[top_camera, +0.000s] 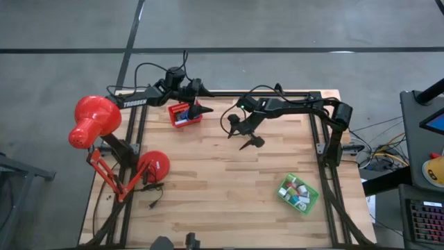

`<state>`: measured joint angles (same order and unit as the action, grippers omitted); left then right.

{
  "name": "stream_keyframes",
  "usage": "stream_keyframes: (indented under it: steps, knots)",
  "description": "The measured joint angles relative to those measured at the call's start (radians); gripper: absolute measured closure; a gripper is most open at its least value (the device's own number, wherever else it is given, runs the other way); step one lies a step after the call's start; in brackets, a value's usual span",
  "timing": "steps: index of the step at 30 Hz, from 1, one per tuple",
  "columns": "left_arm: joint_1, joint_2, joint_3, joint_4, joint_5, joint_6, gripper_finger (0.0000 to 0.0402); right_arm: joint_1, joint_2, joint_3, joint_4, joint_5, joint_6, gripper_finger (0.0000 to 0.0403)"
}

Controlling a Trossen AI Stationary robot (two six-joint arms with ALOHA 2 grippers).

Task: Pick & Place Office items
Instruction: Return to Home Position

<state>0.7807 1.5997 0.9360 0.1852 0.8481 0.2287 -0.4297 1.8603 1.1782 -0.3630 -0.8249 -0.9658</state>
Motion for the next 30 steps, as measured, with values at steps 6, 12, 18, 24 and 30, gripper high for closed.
stream_keyframes:
  steps: [6,12,18,24,30]
  knots:
    - [0.000,-0.001,0.000,0.000,-0.001,0.014,0.0007,0.000,0.000,0.009,0.003,-0.003,0.004,0.0053]
    - [-0.002,-0.001,0.000,0.003,0.000,0.056,0.0007,0.000,0.000,0.009,0.099,0.002,0.000,0.0053]
    - [-0.002,-0.001,-0.001,-0.006,0.001,0.025,0.0007,0.020,0.000,0.009,0.136,-0.026,0.350,0.0053]
    - [0.010,-0.001,-0.006,-0.013,0.061,0.064,0.0007,-0.037,0.001,-0.036,0.135,-0.383,0.263,0.0053]
    - [0.088,-0.033,-0.006,-0.041,0.073,0.079,0.0007,-0.189,-0.038,-0.041,0.130,-0.552,0.377,0.0053]
